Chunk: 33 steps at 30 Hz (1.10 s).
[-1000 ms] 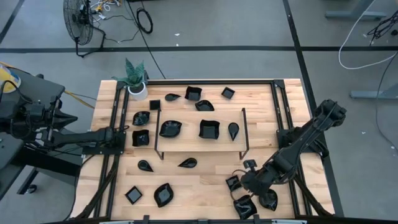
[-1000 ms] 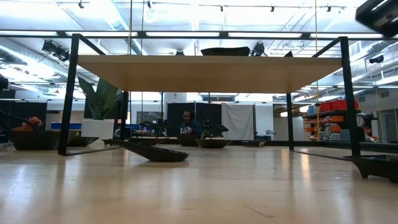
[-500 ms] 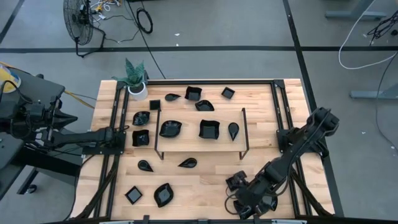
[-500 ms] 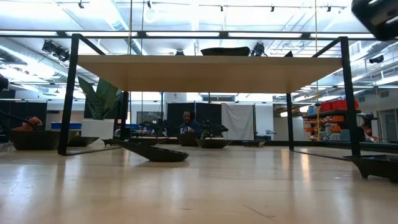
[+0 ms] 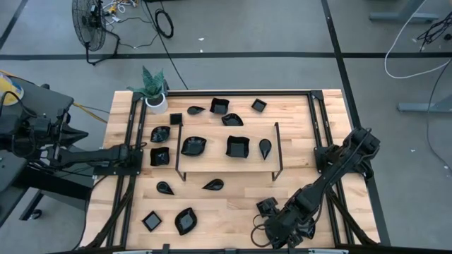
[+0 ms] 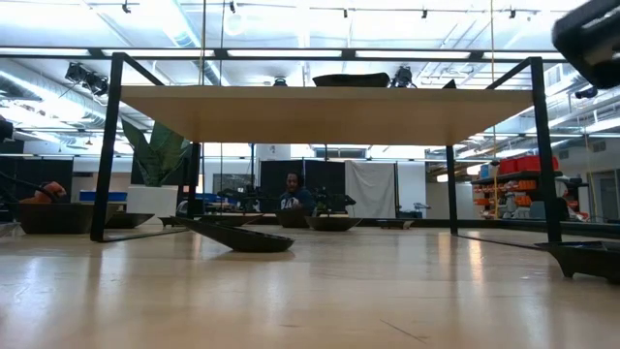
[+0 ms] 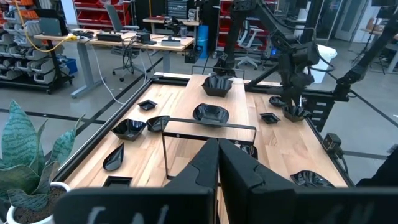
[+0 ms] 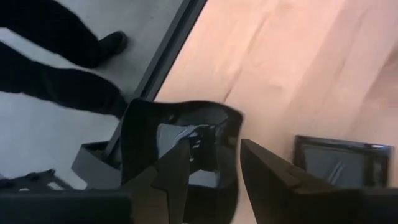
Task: Pick & Place Mini shaped plates
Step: Stack the distorted square plate on top of the distorted square plate on the shelf
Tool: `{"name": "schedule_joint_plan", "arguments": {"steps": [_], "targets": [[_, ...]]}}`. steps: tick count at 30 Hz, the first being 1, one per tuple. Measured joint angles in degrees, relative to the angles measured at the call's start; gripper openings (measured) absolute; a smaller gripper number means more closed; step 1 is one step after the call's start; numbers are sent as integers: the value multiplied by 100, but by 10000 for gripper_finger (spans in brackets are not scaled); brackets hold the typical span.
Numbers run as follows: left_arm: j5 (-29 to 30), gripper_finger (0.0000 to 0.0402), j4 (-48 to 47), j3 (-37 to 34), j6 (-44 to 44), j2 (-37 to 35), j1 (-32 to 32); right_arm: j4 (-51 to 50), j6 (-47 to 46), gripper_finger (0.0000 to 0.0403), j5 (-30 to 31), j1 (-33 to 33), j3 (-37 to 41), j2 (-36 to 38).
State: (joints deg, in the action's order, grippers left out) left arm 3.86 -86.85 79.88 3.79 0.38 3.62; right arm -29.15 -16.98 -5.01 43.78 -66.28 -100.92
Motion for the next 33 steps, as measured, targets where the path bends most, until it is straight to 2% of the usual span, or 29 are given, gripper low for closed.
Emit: {"name": "schedule_joint_plan", "arguments": {"steps": [12, 33], "targets": [[0, 18, 0, 0, -2, 0, 2, -8, 156, 146, 152, 7, 2, -184], [-1, 18, 1, 0, 1, 0, 2, 98, 301, 143, 154, -137, 505, -184]]}}
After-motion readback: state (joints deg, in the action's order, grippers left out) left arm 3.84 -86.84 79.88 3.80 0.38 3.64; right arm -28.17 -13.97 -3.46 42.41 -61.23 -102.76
